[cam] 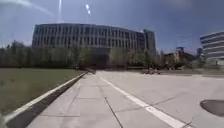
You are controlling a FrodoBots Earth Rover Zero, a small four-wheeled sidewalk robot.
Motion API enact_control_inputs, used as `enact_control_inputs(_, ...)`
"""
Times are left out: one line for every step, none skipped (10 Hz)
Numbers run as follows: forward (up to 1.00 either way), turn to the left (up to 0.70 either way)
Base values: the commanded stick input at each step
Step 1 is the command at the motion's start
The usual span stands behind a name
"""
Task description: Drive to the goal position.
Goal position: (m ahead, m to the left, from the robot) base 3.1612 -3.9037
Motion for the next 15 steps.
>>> enact_control_inputs(0.7,-0.01)
enact_control_inputs(0.7,-0.01)
enact_control_inputs(0.7,-0.01)
enact_control_inputs(0.7,-0.01)
enact_control_inputs(0.7,-0.01)
enact_control_inputs(0.7,-0.01)
enact_control_inputs(0.7,-0.01)
enact_control_inputs(0.7,-0.01)
enact_control_inputs(0.7,-0.01)
enact_control_inputs(0.7,-0.01)
enact_control_inputs(0.7,-0.01)
enact_control_inputs(0.7,-0.01)
enact_control_inputs(0.7,-0.01)
enact_control_inputs(0.7,-0.01)
enact_control_inputs(0.7,-0.01)
